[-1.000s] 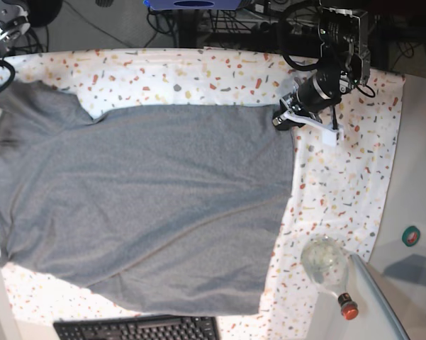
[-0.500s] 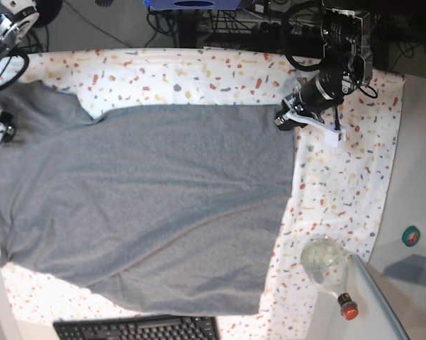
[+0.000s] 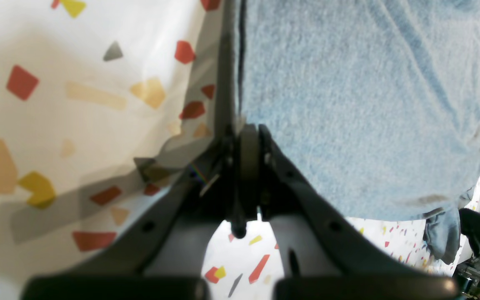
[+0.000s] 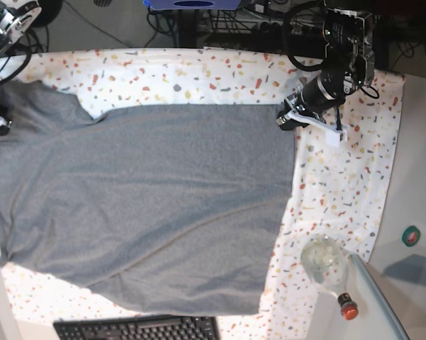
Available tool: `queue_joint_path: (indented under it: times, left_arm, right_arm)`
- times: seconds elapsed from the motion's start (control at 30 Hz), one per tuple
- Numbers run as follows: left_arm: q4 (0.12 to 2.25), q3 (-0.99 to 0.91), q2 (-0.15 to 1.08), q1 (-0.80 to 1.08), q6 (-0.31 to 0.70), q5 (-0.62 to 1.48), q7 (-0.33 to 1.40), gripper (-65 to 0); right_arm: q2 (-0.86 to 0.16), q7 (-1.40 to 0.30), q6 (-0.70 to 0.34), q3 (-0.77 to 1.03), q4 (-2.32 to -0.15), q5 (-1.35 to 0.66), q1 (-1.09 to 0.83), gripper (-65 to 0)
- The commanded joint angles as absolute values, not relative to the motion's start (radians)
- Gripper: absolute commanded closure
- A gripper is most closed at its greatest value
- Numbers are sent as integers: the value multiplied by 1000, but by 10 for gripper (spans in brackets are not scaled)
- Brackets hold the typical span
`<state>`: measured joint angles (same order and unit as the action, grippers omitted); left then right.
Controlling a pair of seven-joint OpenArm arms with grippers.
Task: Layout the t-shirt on the table in an organized manner, then fold the t-shirt properly
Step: 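Pull the shirt edge with both grippers to straighten it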
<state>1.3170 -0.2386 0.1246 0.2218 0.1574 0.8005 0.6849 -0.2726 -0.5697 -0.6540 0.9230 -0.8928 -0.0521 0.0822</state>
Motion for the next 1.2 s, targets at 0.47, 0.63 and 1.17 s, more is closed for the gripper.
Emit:
queue_joint_path:
  times: [0.47,0.63,1.17]
  left_arm:
    - [1575,-171,206,326,120,802,680,0]
    - [1662,-157,254,401,33,806,680,0]
    - [1834,-160,271,463,30,809,782,0]
  right_arm:
    - [-275,-782,-677,918,-1173,-45,47,0]
    - [-282,-889,-677,917,-1257,-45,39,0]
    - [-303,-923,-671,817,-1282,-44,16,0]
